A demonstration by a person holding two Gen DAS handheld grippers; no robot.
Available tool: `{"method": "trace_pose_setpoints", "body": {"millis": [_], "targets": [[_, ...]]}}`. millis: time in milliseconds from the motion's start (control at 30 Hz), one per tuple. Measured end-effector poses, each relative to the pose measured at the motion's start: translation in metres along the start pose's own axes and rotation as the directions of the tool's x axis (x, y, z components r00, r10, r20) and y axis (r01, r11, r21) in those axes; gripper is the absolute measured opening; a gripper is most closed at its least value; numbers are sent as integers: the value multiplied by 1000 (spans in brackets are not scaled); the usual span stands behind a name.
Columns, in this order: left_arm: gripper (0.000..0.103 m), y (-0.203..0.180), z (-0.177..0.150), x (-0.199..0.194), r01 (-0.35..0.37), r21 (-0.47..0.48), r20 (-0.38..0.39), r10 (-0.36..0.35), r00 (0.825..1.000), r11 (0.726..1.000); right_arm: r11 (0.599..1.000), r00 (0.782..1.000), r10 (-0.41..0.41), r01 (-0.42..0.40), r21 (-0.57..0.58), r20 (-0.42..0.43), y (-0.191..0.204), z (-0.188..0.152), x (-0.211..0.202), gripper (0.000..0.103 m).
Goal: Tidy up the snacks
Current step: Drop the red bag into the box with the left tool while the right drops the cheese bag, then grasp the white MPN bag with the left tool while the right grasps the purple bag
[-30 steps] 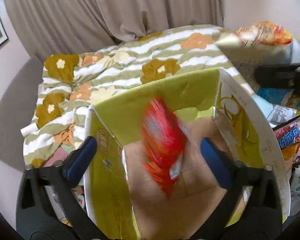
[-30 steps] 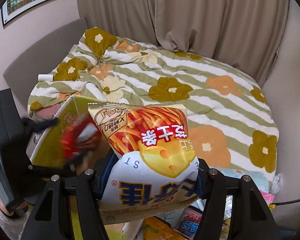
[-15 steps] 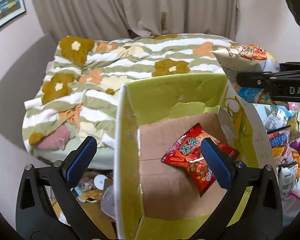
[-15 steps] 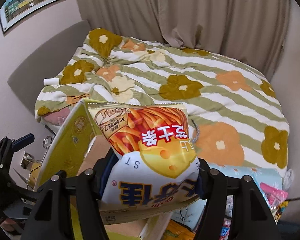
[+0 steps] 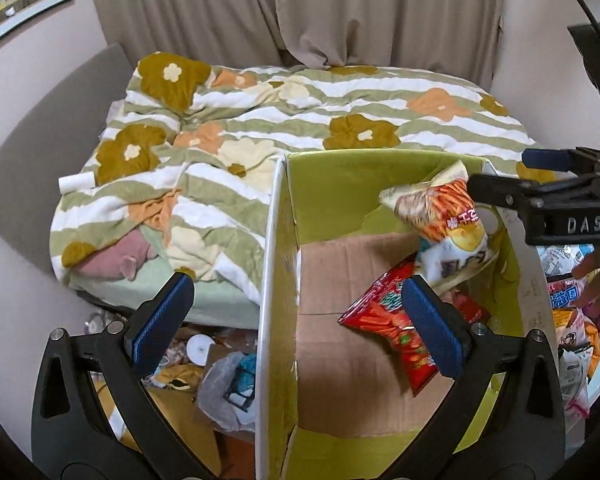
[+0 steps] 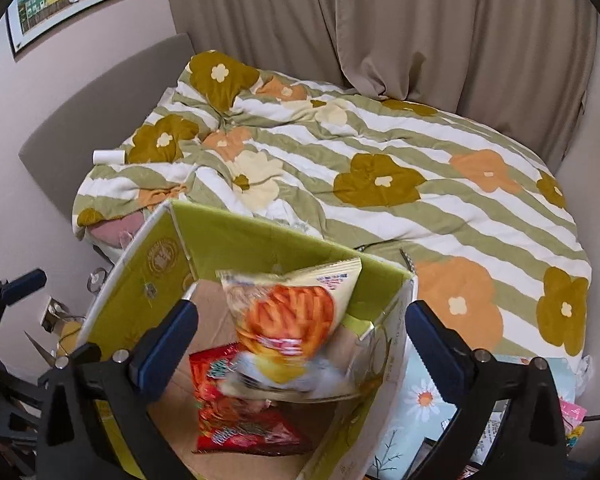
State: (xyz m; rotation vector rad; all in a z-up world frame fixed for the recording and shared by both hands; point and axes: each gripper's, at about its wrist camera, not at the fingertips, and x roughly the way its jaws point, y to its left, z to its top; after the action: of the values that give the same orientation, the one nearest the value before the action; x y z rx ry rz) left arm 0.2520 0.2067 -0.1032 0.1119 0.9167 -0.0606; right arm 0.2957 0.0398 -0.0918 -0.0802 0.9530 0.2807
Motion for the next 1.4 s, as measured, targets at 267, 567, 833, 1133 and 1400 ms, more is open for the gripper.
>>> {"method": "trace_pose_setpoints", "body": {"millis": [267, 567, 833, 1133, 1400], "targets": [[103, -2, 2, -12, -19, 5, 11, 19, 1000, 1000, 1000, 1000, -6, 7, -28, 19, 1, -7, -17, 103], [103, -9, 3, -44, -17, 4, 61, 17, 998, 1000, 1000, 996, -19, 21, -18, 91, 3, -12, -63, 103], [103, -33, 2, -89, -11, 18, 134, 8, 991, 1000, 999, 987, -54, 52, 15, 149, -13, -26, -122, 103], [103, -104, -15, -127, 43, 39, 162, -49, 986, 998, 996, 978, -55, 40, 78, 201, -72, -81, -194, 103], [103, -186, -39, -142, 102, 59, 148, -110, 983, 993, 984, 978, -90, 58, 168, 187, -149, -147, -235, 103]]}}
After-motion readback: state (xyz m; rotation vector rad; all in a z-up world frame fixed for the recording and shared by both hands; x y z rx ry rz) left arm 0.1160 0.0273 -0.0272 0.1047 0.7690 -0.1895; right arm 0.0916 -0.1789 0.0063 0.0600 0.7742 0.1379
